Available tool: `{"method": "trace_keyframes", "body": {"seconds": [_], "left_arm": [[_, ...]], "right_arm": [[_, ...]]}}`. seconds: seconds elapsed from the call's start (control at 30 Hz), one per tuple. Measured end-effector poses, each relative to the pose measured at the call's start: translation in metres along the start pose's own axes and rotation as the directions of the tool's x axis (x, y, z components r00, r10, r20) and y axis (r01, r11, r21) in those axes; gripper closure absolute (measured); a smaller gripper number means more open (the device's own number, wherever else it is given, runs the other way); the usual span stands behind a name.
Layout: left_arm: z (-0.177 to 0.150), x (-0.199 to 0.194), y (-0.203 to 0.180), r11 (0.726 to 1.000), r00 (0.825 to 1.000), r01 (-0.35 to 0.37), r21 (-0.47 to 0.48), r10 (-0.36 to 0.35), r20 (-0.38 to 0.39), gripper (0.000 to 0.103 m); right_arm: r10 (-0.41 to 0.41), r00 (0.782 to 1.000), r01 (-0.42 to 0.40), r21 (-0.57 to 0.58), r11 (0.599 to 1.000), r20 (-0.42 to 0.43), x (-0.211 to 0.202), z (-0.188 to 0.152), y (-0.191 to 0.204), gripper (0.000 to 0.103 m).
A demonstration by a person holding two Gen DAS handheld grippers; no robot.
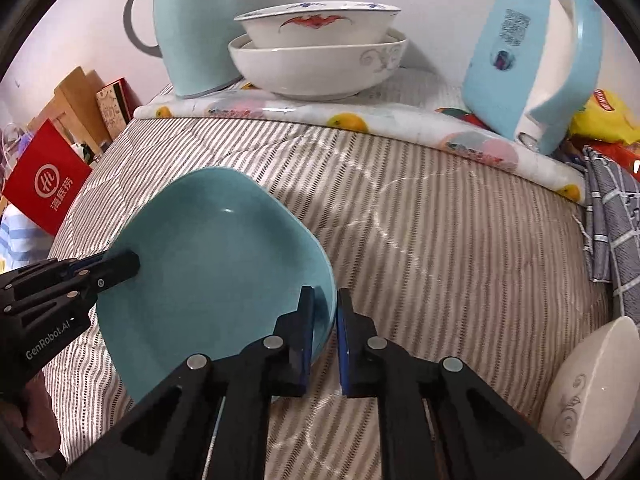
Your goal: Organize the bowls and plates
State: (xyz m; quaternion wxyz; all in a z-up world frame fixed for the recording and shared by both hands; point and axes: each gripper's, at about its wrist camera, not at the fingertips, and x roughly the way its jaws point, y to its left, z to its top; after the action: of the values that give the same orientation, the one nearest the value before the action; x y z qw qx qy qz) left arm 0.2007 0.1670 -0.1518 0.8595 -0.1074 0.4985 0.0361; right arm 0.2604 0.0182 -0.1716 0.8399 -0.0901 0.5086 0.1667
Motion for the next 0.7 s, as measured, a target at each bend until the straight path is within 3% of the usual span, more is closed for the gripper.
{"method": "trace_keyframes", "body": {"seconds": [0.7], "left_arm": [[-0.01, 0.007, -0.075, 0.995, 0.999, 0.029, 0.096, -0.026, -0.037, 0.094]], "right_arm": [[-0.06, 0.998, 0.061, 0.086, 0.994, -0.024, -0.025, -0.029, -0.071, 0.094]]}}
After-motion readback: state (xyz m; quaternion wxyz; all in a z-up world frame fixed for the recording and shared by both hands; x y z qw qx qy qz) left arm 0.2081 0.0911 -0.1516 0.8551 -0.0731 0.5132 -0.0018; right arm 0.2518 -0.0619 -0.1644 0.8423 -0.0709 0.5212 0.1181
